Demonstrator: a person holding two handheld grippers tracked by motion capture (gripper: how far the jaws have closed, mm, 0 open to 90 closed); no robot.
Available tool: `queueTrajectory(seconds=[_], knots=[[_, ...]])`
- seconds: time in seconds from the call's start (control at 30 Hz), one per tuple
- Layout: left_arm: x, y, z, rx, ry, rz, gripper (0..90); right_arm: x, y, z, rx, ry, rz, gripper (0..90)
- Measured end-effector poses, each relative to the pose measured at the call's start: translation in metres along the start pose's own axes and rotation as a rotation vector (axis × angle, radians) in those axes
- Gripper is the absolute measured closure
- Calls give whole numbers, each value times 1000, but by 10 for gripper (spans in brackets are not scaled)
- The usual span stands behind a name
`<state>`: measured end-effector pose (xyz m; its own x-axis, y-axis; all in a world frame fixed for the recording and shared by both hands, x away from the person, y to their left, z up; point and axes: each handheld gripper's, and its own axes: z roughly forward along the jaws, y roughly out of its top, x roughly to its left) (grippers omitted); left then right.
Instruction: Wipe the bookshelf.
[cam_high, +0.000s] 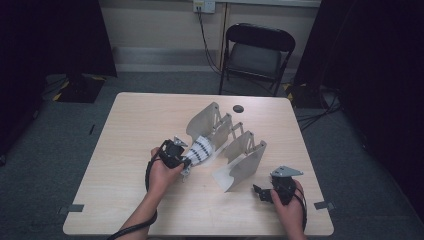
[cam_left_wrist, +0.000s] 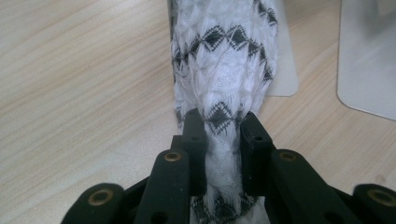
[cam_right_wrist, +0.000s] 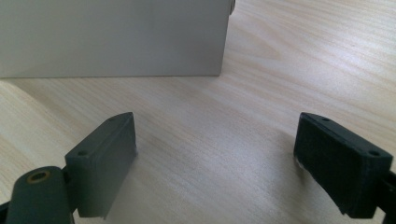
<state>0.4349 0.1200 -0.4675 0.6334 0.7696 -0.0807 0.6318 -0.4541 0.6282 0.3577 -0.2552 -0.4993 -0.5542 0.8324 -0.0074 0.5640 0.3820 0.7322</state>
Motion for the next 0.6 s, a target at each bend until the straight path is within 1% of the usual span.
queueTrajectory(seconds=[0.07, 0.13, 0.17, 0.23, 0.27, 0.3, 0.33, 0.37, 0.4, 0.47, 0.53, 0.57, 0.6], knots=[[-1, 4, -5, -4, -7, 6, 762, 0, 0, 0, 0, 0, -1, 124], [-3, 11, -11, -30, -13, 8, 763, 0, 0, 0, 0, 0, -1, 124], [-3, 15, -16, -31, -13, 19, 763, 0, 0, 0, 0, 0, -1, 124], [-5, 23, -23, -49, -13, 39, 763, 0, 0, 0, 0, 0, 0, 124], [-6, 28, -27, -56, -3, 57, 763, 0, 0, 0, 0, 0, 0, 124], [-8, 32, -31, -62, 0, 58, 763, 0, 0, 0, 0, 0, 1, 124], [-9, 39, -37, -71, 1, 73, 763, 0, 0, 0, 0, 1, -1, 124], [-9, 43, -41, -83, 0, 79, 763, 0, 0, 0, 0, 1, 0, 123], [-11, 48, -45, -99, -3, 76, 763, 0, 0, 0, 0, 1, 0, 124], [-13, 59, -55, -111, 5, 99, 763, 0, 0, 0, 0, 1, 0, 124], [-16, 69, -63, -127, 8, 112, 763, 0, 0, 0, 0, 1, 0, 124], [-16, 74, -67, -127, 12, 124, 763, 0, 0, 0, 0, 1, 0, 124], [-17, 78, -71, -138, 17, 127, 763, 0, 0, 0, 0, 1, 0, 124]])
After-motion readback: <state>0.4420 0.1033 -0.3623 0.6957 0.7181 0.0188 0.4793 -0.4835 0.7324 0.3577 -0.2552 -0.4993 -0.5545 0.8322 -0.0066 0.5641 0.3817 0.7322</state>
